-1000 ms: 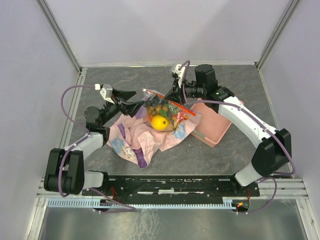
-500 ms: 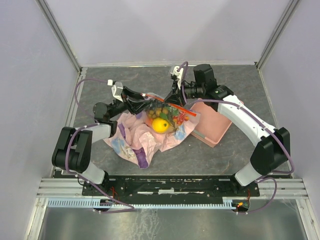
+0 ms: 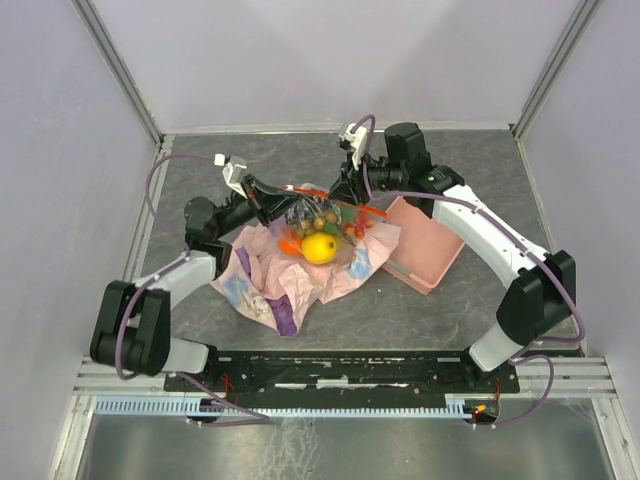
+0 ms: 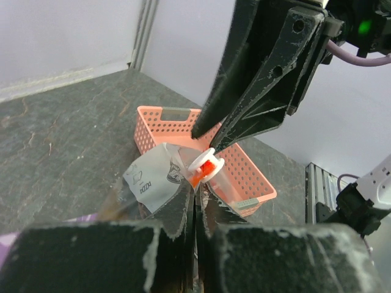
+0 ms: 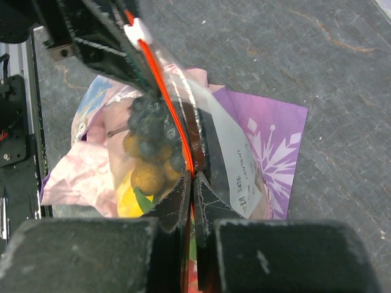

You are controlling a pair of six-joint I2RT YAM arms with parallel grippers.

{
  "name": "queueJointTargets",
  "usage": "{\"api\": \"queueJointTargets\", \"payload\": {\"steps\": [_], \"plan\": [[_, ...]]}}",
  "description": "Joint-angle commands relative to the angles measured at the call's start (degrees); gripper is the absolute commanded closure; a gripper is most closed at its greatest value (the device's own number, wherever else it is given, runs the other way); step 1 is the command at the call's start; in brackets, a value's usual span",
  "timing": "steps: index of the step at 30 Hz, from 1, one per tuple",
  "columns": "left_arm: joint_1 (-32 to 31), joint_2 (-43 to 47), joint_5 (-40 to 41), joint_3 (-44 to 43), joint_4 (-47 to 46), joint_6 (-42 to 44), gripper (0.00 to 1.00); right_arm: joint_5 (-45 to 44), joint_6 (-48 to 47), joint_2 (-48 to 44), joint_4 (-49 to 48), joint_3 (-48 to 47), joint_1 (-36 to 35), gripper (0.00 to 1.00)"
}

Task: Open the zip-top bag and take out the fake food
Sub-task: Pick up the zipper food storage bag at the center of the board, then adjust the zipper food storage bag at the center of the board.

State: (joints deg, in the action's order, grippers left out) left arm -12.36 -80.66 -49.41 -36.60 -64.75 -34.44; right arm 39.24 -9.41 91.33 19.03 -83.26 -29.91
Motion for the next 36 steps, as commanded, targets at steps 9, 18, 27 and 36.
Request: {"api": "queueJointTargets", "payload": {"steps": [9,18,27,36], "plan": [[-4.29,15.47,12.36,3.62,16.15,1.39,0.97,-7.53,0.01,-3.1,2.03,1.05,-1.72,0.14],[-4.25,17.06,11.77,0.27,21.14,2.35,0.97,-5.74,-4.0,-4.26,5.0,3.63,-2.18,0.22],[-4.25,18.46,7.83,-4.51,24.13,-0.38,0.97,-4.32,-1.95,-11.32,0.05,9.3,-2.31,0.22],[-4.59,19.41,1.01,-6.71,23.6,-3.9,0.97,-8.43,0.41,-10.58,0.4,9.55,-4.47,0.46]]}}
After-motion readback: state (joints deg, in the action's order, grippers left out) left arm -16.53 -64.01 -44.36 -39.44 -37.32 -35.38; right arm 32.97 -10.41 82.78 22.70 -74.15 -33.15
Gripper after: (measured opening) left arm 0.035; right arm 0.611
